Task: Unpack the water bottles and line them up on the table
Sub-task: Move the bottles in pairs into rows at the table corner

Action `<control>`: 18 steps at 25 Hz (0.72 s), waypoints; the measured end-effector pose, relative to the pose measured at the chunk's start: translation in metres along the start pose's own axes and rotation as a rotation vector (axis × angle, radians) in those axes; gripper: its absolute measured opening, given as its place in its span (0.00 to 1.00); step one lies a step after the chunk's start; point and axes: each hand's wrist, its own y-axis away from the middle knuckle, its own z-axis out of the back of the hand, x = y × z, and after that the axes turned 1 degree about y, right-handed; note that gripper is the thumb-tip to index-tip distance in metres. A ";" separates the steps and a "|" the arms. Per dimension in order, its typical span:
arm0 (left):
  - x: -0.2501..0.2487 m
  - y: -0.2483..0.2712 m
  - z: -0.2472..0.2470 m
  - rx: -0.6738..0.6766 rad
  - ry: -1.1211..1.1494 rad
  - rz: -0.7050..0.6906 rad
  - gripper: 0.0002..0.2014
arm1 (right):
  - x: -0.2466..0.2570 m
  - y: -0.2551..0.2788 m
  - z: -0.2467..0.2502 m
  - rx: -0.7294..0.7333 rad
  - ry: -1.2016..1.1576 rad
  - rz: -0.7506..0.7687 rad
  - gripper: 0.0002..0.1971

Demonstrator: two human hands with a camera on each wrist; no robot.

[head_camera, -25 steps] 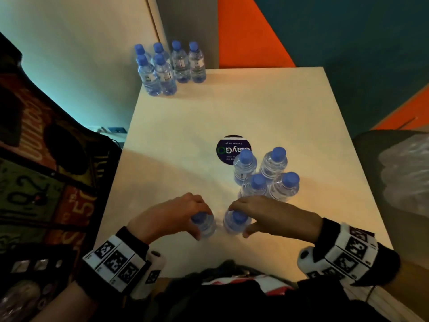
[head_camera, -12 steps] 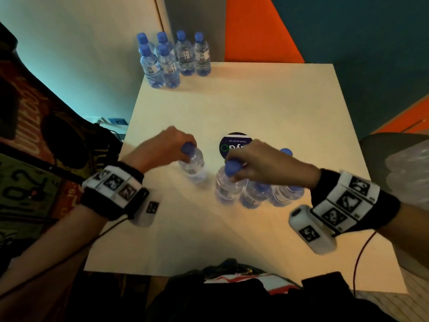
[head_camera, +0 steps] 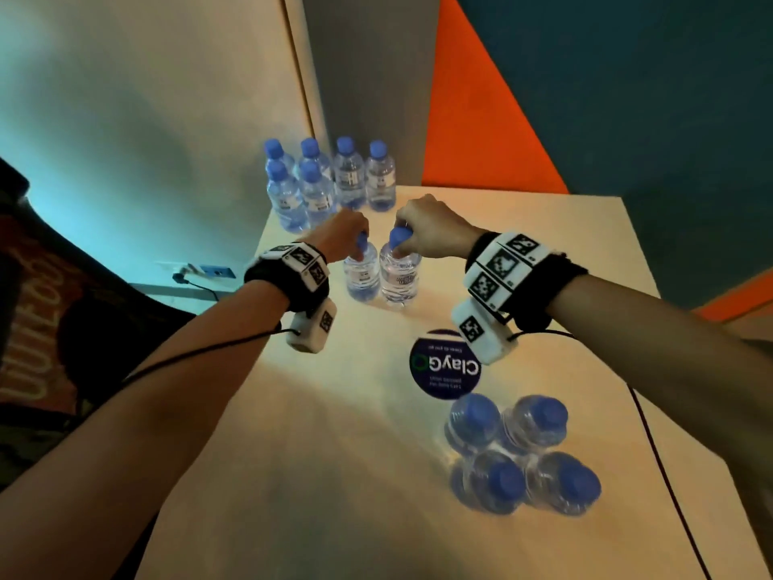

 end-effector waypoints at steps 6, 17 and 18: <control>0.031 -0.066 0.011 -0.070 0.024 0.067 0.09 | -0.017 -0.083 0.001 0.021 -0.124 -0.066 0.26; 0.077 -0.133 0.016 -0.143 -0.018 0.124 0.11 | -0.044 -0.173 -0.009 -0.066 -0.093 -0.143 0.20; 0.077 -0.135 0.016 -0.142 -0.027 0.131 0.10 | -0.046 -0.178 -0.008 -0.067 -0.082 -0.154 0.20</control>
